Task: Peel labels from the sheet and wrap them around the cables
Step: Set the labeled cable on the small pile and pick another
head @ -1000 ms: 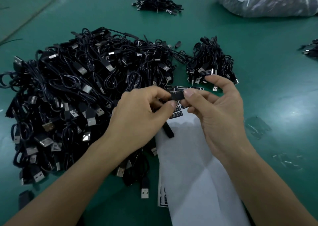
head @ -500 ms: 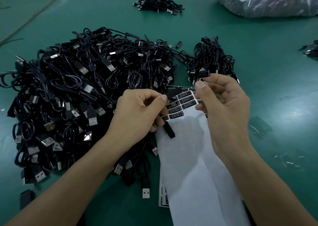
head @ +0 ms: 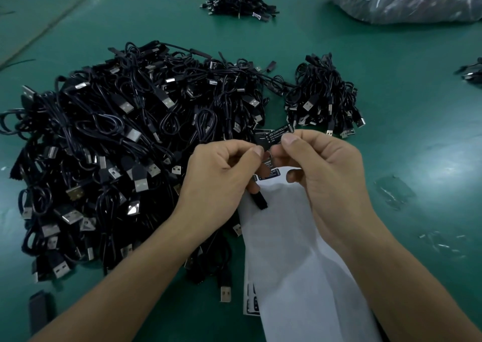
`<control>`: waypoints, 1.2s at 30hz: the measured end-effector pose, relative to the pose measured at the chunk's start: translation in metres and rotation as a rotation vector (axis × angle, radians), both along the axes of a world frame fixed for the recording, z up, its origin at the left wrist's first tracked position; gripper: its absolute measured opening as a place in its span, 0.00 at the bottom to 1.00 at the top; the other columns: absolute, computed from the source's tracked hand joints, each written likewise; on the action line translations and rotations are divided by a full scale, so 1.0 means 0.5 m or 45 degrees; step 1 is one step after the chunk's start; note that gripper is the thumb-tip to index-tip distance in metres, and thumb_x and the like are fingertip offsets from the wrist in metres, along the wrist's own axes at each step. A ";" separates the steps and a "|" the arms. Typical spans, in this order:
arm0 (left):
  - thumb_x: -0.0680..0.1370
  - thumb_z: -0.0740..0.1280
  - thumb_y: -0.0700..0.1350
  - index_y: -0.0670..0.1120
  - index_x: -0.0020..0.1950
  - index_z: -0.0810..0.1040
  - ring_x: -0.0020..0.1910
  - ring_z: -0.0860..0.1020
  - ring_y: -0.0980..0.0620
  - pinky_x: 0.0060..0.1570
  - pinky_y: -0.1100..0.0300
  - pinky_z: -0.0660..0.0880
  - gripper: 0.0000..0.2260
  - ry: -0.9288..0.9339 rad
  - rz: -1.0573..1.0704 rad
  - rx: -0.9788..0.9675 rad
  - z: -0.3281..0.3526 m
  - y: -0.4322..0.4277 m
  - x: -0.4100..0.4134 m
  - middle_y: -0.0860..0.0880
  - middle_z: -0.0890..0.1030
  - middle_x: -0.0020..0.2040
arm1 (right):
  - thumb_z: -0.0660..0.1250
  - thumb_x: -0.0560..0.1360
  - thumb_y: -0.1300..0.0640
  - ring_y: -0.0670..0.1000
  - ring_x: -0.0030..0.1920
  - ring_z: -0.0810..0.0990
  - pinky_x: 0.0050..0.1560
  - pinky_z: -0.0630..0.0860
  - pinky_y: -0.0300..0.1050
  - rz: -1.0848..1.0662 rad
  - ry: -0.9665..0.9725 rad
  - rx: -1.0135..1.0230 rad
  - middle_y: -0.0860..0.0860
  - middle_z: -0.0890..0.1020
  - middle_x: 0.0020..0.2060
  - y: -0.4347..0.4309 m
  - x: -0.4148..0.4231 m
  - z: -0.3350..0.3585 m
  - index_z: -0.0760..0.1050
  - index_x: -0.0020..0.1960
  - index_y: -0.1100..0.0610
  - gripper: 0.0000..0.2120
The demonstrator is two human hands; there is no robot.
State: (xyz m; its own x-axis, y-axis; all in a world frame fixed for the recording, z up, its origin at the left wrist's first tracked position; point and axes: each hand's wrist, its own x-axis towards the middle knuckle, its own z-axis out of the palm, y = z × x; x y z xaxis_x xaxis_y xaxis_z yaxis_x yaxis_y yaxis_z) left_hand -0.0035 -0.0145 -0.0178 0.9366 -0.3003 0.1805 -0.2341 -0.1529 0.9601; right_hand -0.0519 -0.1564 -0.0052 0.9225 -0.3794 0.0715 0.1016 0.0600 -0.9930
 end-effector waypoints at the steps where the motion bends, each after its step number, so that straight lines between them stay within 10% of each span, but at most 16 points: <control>1: 0.80 0.66 0.44 0.51 0.42 0.85 0.28 0.80 0.54 0.32 0.63 0.77 0.10 -0.001 -0.012 -0.003 0.000 0.001 0.000 0.50 0.85 0.34 | 0.69 0.79 0.59 0.46 0.39 0.83 0.36 0.76 0.37 0.007 0.007 -0.013 0.50 0.86 0.38 0.000 0.000 0.000 0.82 0.42 0.53 0.08; 36: 0.81 0.66 0.41 0.46 0.45 0.85 0.26 0.78 0.58 0.29 0.68 0.73 0.09 0.032 -0.087 -0.014 -0.003 0.000 0.000 0.52 0.84 0.34 | 0.72 0.76 0.60 0.39 0.29 0.76 0.33 0.71 0.29 -0.063 -0.022 -0.225 0.47 0.82 0.29 -0.006 0.000 0.003 0.82 0.37 0.54 0.10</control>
State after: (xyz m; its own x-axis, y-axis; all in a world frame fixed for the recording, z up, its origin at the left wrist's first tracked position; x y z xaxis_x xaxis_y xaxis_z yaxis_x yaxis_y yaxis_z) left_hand -0.0034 -0.0146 -0.0194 0.9183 -0.3617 0.1606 -0.2191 -0.1268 0.9674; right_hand -0.0521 -0.1594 -0.0035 0.9012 -0.4043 0.1563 0.1170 -0.1205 -0.9858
